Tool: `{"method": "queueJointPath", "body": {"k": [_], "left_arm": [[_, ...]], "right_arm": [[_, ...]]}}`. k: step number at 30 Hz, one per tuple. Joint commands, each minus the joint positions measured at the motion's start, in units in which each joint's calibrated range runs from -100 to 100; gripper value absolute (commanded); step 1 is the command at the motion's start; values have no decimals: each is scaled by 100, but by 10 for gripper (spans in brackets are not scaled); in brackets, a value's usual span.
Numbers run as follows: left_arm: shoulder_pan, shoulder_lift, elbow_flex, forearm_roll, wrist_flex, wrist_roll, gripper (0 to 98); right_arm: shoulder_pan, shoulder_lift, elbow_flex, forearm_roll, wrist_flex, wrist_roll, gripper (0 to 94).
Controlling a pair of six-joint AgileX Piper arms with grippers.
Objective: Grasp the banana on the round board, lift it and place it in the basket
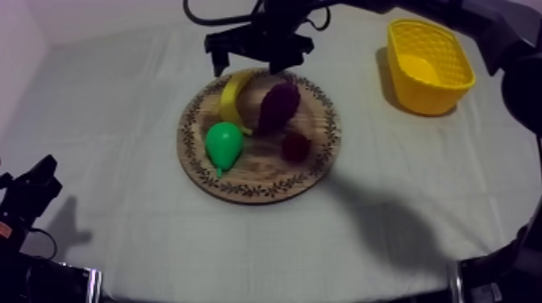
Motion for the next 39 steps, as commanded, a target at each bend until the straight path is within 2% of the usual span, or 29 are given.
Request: {"method": "queueJointPath", "body": {"k": [1,16,24,39], "left_arm": [[-2,-1,1,-2,2,-1,1],[-2,-1,1,-2,2,-3,1],[-2,-1,1,-2,2,-2,1],[-2,-1,1,-2,2,-1,1]], "right_arm": [[12,98,-158,-26,11,16,914],[39,1314,-1373,-58,144,12,904],[9,2055,-2271,-22,422,-43,905],[12,2897,-3044,90,619,-79,827]]}}
